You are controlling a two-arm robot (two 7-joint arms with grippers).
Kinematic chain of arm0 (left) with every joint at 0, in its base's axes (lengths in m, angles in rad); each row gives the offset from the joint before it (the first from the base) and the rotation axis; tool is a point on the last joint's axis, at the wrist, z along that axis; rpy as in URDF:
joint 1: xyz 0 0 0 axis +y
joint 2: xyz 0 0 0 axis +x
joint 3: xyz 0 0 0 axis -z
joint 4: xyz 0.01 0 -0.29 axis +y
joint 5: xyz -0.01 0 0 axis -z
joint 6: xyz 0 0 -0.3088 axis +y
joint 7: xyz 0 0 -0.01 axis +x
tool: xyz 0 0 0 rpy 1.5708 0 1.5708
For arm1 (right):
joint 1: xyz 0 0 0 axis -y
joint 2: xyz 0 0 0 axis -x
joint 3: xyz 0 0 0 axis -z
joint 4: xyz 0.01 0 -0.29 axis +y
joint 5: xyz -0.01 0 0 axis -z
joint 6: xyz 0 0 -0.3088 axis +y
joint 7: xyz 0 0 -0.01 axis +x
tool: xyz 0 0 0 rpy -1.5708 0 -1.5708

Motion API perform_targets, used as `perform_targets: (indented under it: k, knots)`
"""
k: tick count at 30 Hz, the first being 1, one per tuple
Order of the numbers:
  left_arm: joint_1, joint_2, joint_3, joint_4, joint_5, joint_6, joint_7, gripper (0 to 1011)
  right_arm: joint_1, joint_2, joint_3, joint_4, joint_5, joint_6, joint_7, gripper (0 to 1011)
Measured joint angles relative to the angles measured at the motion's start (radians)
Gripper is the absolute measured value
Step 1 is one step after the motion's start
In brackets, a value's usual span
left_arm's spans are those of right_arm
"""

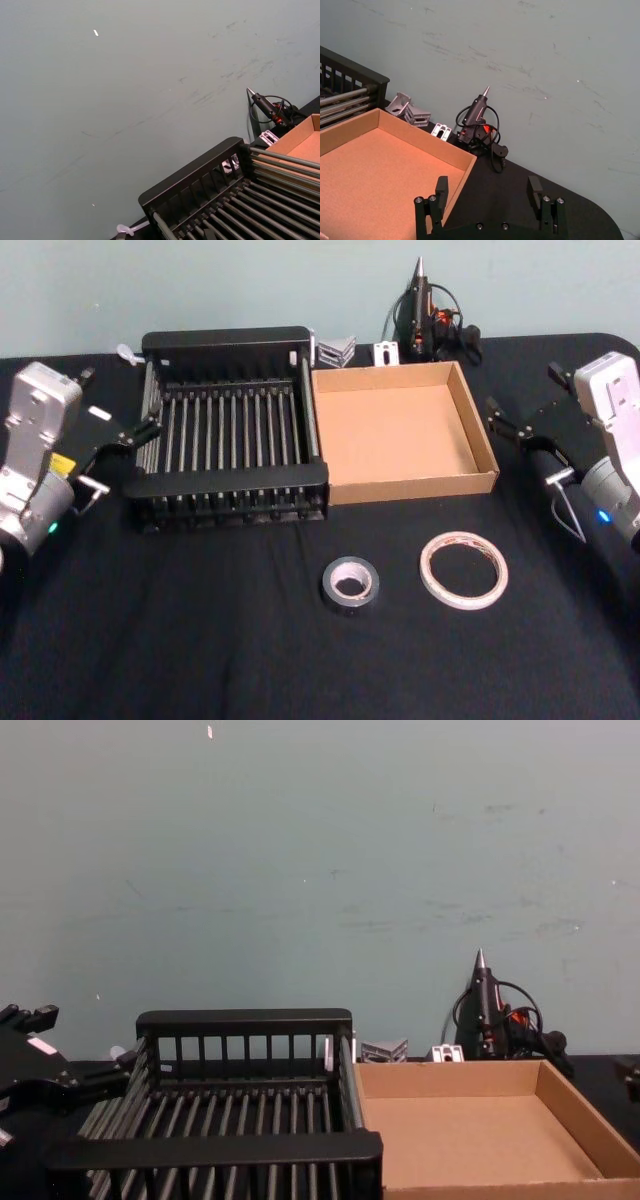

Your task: Pick up the white tape and place it into the black box , Pick up the silver tape and place it into the brown box.

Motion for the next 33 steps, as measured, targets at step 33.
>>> perform_targets:
  k: [33]
  knots:
    - [0.0,0.0,0.0,0.0,0.0,0.0,0.0,1001,0.0,0.0,0.0,0.0,0.0,0.0,0.0,1000]
